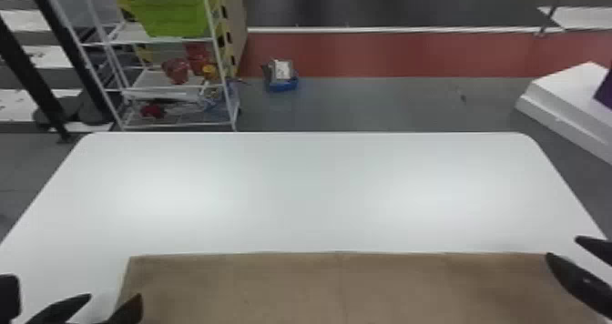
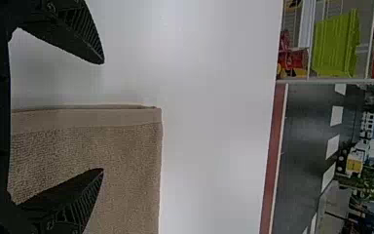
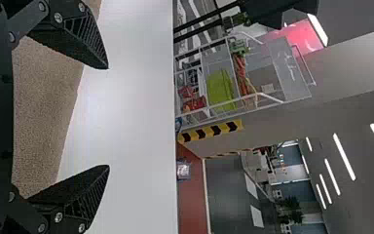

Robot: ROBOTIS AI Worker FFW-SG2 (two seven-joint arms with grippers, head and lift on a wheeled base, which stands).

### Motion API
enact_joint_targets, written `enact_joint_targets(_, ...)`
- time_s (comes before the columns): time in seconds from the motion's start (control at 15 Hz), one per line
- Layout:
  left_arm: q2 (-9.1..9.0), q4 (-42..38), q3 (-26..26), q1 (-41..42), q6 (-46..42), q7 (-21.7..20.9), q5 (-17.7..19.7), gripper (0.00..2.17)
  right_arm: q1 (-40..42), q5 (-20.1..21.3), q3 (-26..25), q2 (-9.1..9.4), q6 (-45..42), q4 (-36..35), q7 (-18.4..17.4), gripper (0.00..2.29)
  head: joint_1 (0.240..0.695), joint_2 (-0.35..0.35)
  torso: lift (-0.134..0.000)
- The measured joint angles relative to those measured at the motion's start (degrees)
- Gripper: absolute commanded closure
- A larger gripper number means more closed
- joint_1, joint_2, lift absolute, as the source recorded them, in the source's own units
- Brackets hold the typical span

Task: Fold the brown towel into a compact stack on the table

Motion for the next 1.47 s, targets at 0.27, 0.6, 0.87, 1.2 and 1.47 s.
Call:
enact_joint_targets(0.27,0.0,0.23,-0.31,-0.26,1.18,-0.45,-1.15,0.15,0.0,-0.5,-0.17,0.0,0.14,0.1,0.02,0.18,0.695,0.031,-0.124)
enact_joint_targets(0.6,0.0,0.3,-0.57,-0.86,3.64,-1.26,-2.87,0.15,0.0,-0.88,-0.44,0.0,-0.29,0.47,0.17,0.18,0.695,0.028,-0.124)
enact_joint_targets(0.87,0.0,0.75,-1.9,-1.4,5.27,-1.29,-5.36,0.15,0.0,-1.13,-0.45,0.0,-0.39,0.51,0.28,0.18,0.695,0.024,-0.124)
enact_joint_targets(1.2,0.0,0.96,-2.44,-1.99,6.14,-1.45,-5.68,0.31,0.0,-1.43,-0.44,0.0,-0.39,0.51,0.38,0.18,0.695,0.018,-0.124)
enact_joint_targets(1.47,0.0,0.63,-2.68,-2.08,6.2,-3.47,-5.73,0.88,-0.05,-1.44,-0.52,0.0,-0.55,0.51,0.38,0.18,0.695,0.003,-0.124)
